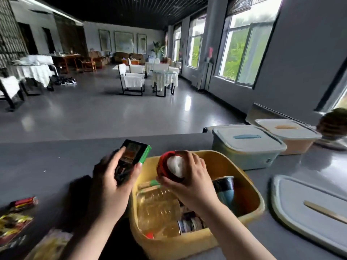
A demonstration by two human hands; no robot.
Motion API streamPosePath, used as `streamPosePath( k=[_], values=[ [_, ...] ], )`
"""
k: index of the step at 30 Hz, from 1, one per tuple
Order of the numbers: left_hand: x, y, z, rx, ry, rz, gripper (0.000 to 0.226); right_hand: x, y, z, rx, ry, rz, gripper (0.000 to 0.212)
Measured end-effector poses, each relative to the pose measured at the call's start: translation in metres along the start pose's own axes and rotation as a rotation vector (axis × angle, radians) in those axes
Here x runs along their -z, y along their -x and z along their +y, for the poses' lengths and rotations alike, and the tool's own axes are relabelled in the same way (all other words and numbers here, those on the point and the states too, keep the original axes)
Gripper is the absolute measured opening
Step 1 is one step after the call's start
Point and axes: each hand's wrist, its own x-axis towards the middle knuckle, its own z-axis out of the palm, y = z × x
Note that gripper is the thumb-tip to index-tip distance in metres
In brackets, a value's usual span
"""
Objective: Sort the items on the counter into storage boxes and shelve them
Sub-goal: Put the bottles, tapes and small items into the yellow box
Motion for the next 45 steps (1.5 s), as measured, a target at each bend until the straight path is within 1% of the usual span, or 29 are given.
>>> streamPosePath(
  k=[3,5,7,9,12,14,16,19,22,26,28,31,33,37,39,41,43,45],
  values=[
    [-0.039,-0.012,0.020,-0.067,-0.035,-0.116,0.061,0.036,-0.021,0.061,-0.139,0.170,-0.100,0.069],
    [-0.057,-0.024,0.025,-0.118,-0.088,-0.200,0.061,0.051,-0.034,0.092,-0.200,0.215,-0.196,0.069],
    [-0.073,-0.035,0.024,-0.125,-0.145,-0.286,0.063,0.057,-0.046,0.113,-0.233,0.249,-0.300,0.065],
    [-0.089,-0.042,0.018,-0.132,-0.235,-0.357,0.066,0.052,-0.056,0.123,-0.237,0.272,-0.378,0.057],
    [-0.109,-0.037,-0.001,-0.131,-0.319,-0.424,0.061,0.039,-0.061,0.132,-0.238,0.328,-0.423,0.062],
    [-0.115,-0.030,-0.016,-0.083,-0.304,-0.470,0.059,0.030,-0.060,0.138,-0.272,0.348,-0.451,0.063],
    [-0.116,-0.025,-0.025,-0.017,-0.263,-0.509,0.062,0.026,-0.058,0.142,-0.337,0.303,-0.474,0.062],
    [-0.116,-0.024,-0.031,-0.007,-0.260,-0.554,0.067,0.023,-0.058,0.147,-0.348,0.263,-0.480,0.063],
    [-0.115,-0.024,-0.030,-0.027,-0.275,-0.620,0.061,0.022,-0.057,0.148,-0.343,0.255,-0.469,0.062],
    [-0.112,-0.025,-0.029,-0.003,-0.313,-0.692,0.057,0.022,-0.055,0.148,-0.273,0.303,-0.431,0.053],
    [-0.110,-0.024,-0.027,-0.012,-0.379,-0.771,0.058,0.022,-0.052,0.148,-0.223,0.326,-0.390,0.045],
    [-0.106,-0.020,-0.023,-0.074,-0.515,-0.928,0.062,0.023,-0.050,0.146,-0.163,0.352,-0.308,0.040],
    [-0.101,-0.018,-0.019,-0.099,-0.598,-1.024,0.067,0.024,-0.050,0.145,-0.150,0.362,-0.304,0.039],
    [-0.085,-0.023,-0.016,-0.163,-0.695,-1.130,0.076,0.023,-0.049,0.145,-0.143,0.374,-0.306,0.039],
    [-0.081,-0.026,-0.015,-0.138,-0.720,-1.224,0.077,0.022,-0.050,0.144,-0.134,0.392,-0.311,0.039],
    [-0.082,-0.027,-0.015,-0.070,-0.717,-1.305,0.076,0.023,-0.051,0.143,-0.134,0.410,-0.319,0.038],
    [-0.084,-0.025,-0.017,-0.047,-0.722,-1.328,0.078,0.023,-0.051,0.142,-0.133,0.420,-0.320,0.038],
    [-0.086,-0.024,-0.019,-0.056,-0.733,-1.310,0.079,0.023,-0.051,0.142,-0.134,0.421,-0.327,0.037]
  ],
)
